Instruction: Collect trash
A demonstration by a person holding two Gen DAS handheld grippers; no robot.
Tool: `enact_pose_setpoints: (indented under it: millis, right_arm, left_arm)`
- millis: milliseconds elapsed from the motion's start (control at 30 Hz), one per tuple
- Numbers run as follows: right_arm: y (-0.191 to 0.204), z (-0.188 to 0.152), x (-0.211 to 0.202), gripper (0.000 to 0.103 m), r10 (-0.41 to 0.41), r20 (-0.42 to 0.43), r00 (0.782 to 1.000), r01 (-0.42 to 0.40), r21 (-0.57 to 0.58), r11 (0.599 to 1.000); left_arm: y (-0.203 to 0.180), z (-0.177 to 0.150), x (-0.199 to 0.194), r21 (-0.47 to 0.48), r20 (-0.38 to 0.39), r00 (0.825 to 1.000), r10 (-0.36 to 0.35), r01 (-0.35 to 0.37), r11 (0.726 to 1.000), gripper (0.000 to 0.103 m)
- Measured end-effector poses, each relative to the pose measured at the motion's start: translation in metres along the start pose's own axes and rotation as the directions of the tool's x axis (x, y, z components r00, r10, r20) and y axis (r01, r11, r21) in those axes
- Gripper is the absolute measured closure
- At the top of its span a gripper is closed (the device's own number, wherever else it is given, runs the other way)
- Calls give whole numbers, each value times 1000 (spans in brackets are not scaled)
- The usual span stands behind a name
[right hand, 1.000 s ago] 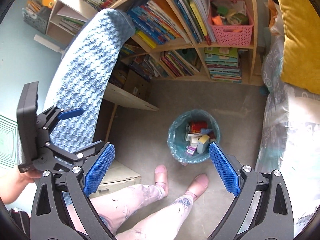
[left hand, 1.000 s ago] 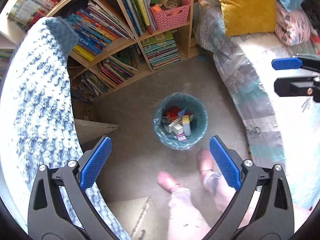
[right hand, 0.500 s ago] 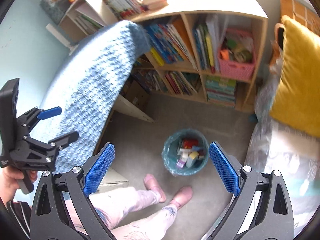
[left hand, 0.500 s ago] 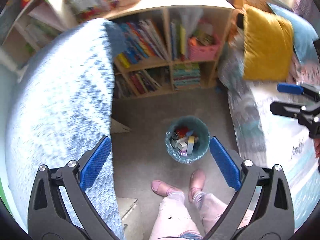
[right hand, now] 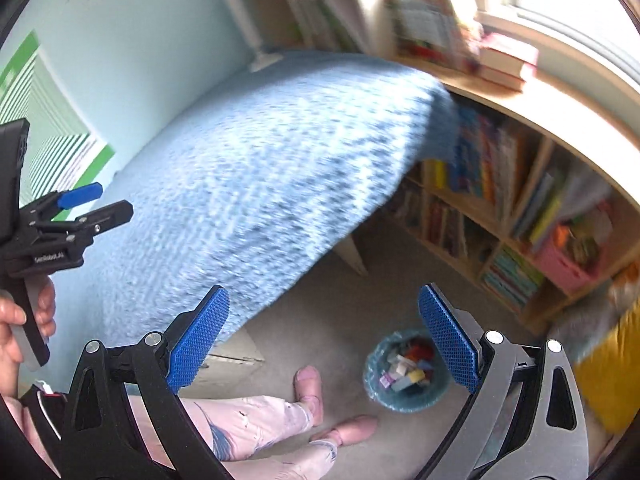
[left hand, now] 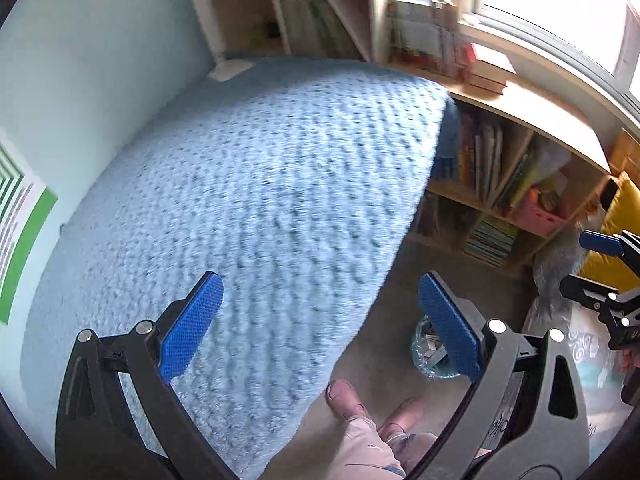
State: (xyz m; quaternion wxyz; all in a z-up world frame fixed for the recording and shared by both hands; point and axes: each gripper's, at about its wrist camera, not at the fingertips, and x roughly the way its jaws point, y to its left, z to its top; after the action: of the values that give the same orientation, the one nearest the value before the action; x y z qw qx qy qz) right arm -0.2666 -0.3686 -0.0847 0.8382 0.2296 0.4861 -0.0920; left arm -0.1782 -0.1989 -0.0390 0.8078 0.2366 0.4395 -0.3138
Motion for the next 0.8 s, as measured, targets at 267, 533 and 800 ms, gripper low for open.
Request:
enact_pose_setpoints:
  millis: [267, 533, 800]
  right_arm:
    - [101, 61, 57, 8, 149, -87, 985, -166, -248, 955]
    - [191, 86, 96, 8, 243, -178, 954, -295, -404, 866]
    - [269, 91, 111, 8, 298, -239, 924, -381, -535, 754]
  left_arm:
    - [104, -26, -10, -234, -30, 986, 162, -164, 958, 7]
    - [175, -67, -24, -430, -83, 968, 238, -250, 868, 7]
    - [212, -96, -35, -520, -127, 931, 341, -356, 777, 7]
